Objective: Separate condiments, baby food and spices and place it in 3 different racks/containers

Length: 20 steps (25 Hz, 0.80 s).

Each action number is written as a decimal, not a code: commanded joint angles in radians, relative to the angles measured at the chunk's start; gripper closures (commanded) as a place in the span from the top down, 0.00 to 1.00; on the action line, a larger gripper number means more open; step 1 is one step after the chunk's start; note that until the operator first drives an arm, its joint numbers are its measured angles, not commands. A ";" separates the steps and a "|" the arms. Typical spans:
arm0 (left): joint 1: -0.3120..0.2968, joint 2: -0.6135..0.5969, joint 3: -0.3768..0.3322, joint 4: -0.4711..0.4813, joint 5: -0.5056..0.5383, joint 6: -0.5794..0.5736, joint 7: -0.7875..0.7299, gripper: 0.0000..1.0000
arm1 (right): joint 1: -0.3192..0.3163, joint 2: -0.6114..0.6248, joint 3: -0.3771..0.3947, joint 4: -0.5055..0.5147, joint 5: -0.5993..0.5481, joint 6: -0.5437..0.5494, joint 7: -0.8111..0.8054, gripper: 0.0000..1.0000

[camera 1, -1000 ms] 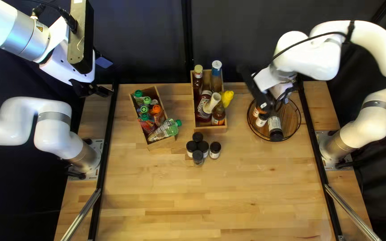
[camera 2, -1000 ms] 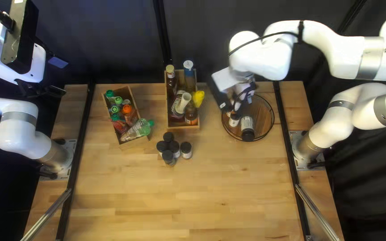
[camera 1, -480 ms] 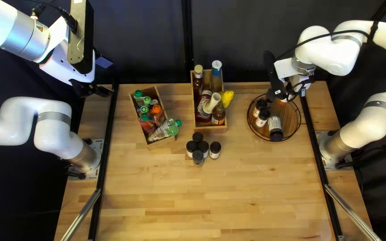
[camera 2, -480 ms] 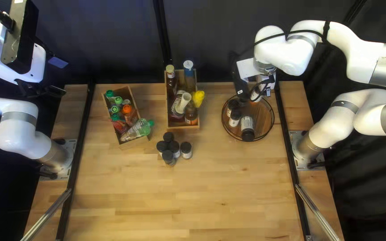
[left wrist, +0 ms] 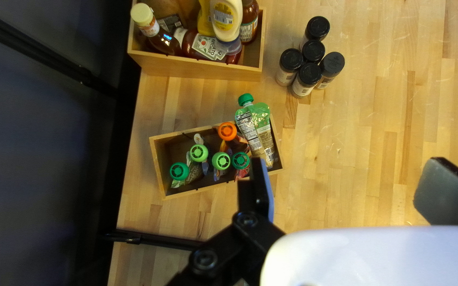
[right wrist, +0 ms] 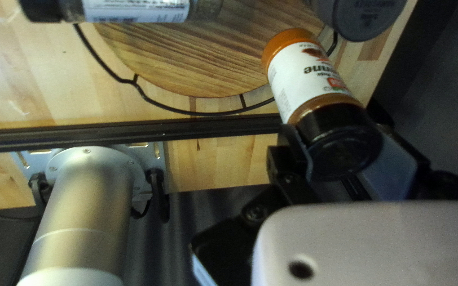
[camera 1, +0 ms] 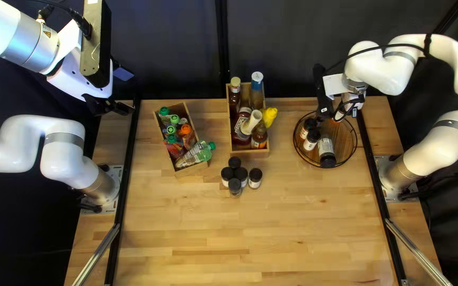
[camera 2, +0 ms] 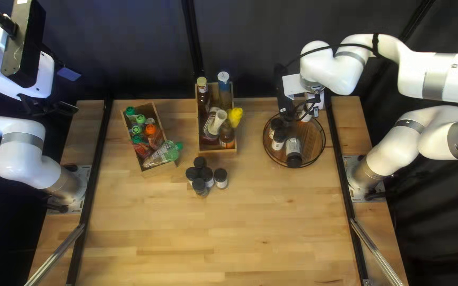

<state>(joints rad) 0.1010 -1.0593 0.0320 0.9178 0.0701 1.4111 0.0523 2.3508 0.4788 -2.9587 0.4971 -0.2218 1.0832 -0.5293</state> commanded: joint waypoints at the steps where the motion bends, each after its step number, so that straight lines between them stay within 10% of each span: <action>1: 0.000 0.000 0.000 0.000 0.000 0.000 0.000 1.00 | -0.003 -0.028 0.004 -0.005 -0.005 -0.020 0.011 0.00; 8: 0.000 0.000 0.000 0.000 0.000 0.000 0.000 1.00 | -0.002 -0.071 0.012 -0.003 -0.009 -0.042 0.018 0.02; 13: 0.000 0.000 0.000 0.000 0.000 0.000 0.000 1.00 | -0.001 -0.095 0.016 0.005 -0.012 -0.044 0.016 0.83; 20: 0.000 0.000 0.000 0.000 0.000 0.000 0.000 1.00 | 0.008 -0.059 0.014 -0.003 -0.006 -0.020 -0.003 0.96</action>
<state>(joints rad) 0.1010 -1.0593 0.0320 0.9178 0.0701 1.4111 0.0523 2.3548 0.4041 -2.9432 0.4963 -0.2330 1.0526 -0.5253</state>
